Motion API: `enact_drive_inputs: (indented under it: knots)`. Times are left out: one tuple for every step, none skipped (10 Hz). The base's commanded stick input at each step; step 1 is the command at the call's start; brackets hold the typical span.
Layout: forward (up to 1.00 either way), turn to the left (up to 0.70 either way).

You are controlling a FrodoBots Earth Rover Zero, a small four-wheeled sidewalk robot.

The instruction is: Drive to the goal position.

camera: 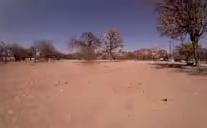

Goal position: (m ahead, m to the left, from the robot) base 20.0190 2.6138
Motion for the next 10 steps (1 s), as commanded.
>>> enact_drive_inputs:
  knots:
    - [1.00, 0.00]
    - [1.00, 0.00]
    - [1.00, 0.00]
    - [1.00, 0.00]
    - [1.00, 0.00]
    - [1.00, 0.00]
    - [1.00, 0.00]
    - [1.00, 0.00]
    - [1.00, 0.00]
    - [1.00, 0.00]
